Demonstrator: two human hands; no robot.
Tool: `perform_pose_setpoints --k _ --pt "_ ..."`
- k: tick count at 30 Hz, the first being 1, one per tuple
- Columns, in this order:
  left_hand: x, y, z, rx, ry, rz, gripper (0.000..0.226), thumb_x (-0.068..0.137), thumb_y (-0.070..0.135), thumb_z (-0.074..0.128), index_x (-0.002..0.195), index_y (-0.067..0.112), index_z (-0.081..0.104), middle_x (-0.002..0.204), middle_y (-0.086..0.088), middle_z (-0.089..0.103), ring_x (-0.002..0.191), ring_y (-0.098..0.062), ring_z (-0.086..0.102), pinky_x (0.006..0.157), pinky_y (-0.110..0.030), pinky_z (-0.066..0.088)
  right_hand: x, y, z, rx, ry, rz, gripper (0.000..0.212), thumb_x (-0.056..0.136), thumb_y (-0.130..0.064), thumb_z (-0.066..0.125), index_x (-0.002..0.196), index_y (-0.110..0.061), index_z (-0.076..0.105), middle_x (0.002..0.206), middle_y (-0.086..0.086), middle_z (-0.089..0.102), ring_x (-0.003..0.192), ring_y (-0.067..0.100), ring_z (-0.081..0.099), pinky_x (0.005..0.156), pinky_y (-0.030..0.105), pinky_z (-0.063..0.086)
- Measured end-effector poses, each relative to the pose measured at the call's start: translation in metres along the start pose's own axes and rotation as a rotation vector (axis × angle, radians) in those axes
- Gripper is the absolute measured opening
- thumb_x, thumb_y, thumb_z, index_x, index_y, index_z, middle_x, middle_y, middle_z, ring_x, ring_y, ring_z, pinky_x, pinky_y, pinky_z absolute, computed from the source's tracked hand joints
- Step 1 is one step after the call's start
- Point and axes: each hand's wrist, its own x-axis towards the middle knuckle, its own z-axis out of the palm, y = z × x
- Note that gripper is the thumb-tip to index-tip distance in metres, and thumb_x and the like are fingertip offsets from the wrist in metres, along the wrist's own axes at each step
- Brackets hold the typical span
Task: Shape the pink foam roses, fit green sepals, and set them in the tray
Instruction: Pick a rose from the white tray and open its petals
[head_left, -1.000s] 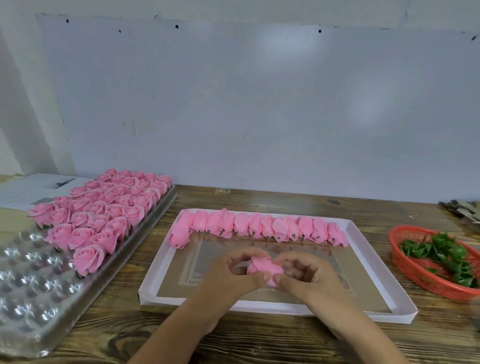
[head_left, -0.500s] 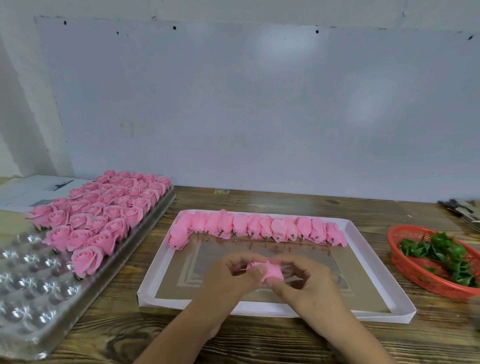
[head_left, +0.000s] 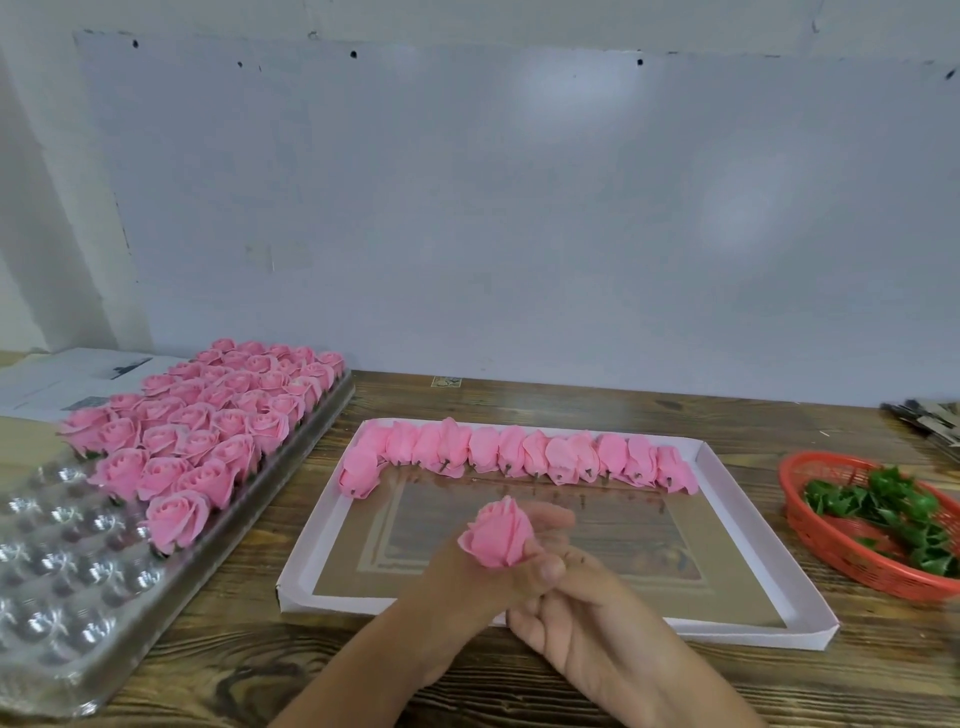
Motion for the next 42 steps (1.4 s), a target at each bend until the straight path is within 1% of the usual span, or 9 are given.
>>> perform_pose_setpoints --k 6,11,16,23,26,33,36,38,42 --pt "-0.002 0.003 0.003 -0.071 0.047 -0.01 0.017 0.068 0.039 0.08 0.077 0.026 0.075 0.116 -0.002 0.073 0.111 -0.018 0.067 0.094 -0.042 0.052 -0.002 0.0 0.005 0.011 0.016 0.053 0.031 0.07 -0.02 0.075 0.099 -0.01 0.079 0.072 0.009 0.061 0.062 0.017 0.063 0.056 0.024 0.057" --pt "-0.003 0.004 0.004 -0.165 0.127 -0.079 0.044 0.08 0.049 0.073 0.103 0.012 0.076 0.101 -0.012 0.073 0.094 -0.025 0.07 0.082 -0.039 0.058 0.0 0.005 0.007 -0.16 0.052 -0.046 0.031 0.073 -0.022 0.077 0.098 -0.004 0.074 0.089 0.014 0.069 0.079 0.02 0.068 0.068 0.027 0.058" --pt "0.003 0.003 0.005 -0.346 0.239 -0.091 0.043 0.079 0.042 0.076 0.102 0.006 0.077 0.101 -0.017 0.073 0.093 -0.027 0.072 0.081 -0.037 0.058 0.004 0.022 0.001 -1.027 0.476 -0.552 0.035 0.075 -0.019 0.083 0.102 -0.031 0.063 0.095 -0.017 0.071 0.083 0.006 0.069 0.073 0.017 0.054" --pt "0.002 0.001 0.007 -0.37 0.225 -0.095 0.03 0.085 0.042 0.074 0.099 0.016 0.079 0.12 -0.01 0.072 0.108 -0.017 0.07 0.084 -0.027 0.056 0.006 0.034 0.003 -1.358 0.468 -0.859 0.036 0.08 -0.042 0.066 0.115 -0.042 0.059 0.101 -0.018 0.068 0.092 0.001 0.066 0.08 0.014 0.051" --pt "0.003 -0.002 0.009 -0.399 0.236 -0.118 0.043 0.082 0.04 0.075 0.107 0.005 0.076 0.116 -0.013 0.073 0.103 -0.022 0.071 0.081 -0.029 0.057 0.005 0.034 0.006 -1.282 0.489 -0.883 0.03 0.08 -0.035 0.069 0.11 -0.034 0.068 0.096 -0.015 0.071 0.086 0.003 0.068 0.077 0.019 0.054" --pt "0.004 0.001 0.008 -0.459 0.192 -0.13 0.049 0.068 0.047 0.082 0.098 0.008 0.079 0.096 -0.013 0.071 0.08 -0.026 0.067 0.071 -0.036 0.057 0.006 0.025 0.014 -0.764 0.38 -0.522 0.017 0.075 -0.009 0.078 0.081 -0.024 0.074 0.061 -0.002 0.064 0.056 0.008 0.054 0.057 0.019 0.048" --pt "0.002 0.004 0.007 -0.393 0.151 -0.122 0.043 0.068 0.056 0.075 0.09 0.02 0.08 0.1 -0.006 0.073 0.074 -0.02 0.064 0.059 -0.03 0.044 0.006 0.02 0.016 -0.476 0.312 -0.269 0.009 0.083 -0.007 0.075 0.077 -0.014 0.078 0.066 0.014 0.067 0.057 0.016 0.06 0.057 0.023 0.055" --pt "0.001 0.003 0.005 -0.37 0.171 -0.122 0.044 0.069 0.058 0.076 0.088 0.019 0.08 0.101 -0.004 0.073 0.078 -0.018 0.065 0.066 -0.032 0.047 0.005 0.018 0.016 -0.262 0.239 -0.097 0.007 0.083 -0.011 0.076 0.08 -0.004 0.076 0.072 0.018 0.065 0.057 0.016 0.062 0.055 0.023 0.056" --pt "0.002 0.003 0.005 -0.364 0.247 -0.149 0.05 0.064 0.062 0.076 0.08 0.015 0.078 0.094 -0.01 0.072 0.078 -0.022 0.069 0.07 -0.036 0.056 0.004 0.015 0.013 -0.248 0.23 -0.07 0.016 0.08 -0.019 0.078 0.086 -0.004 0.075 0.079 0.018 0.07 0.064 0.017 0.066 0.061 0.024 0.057"
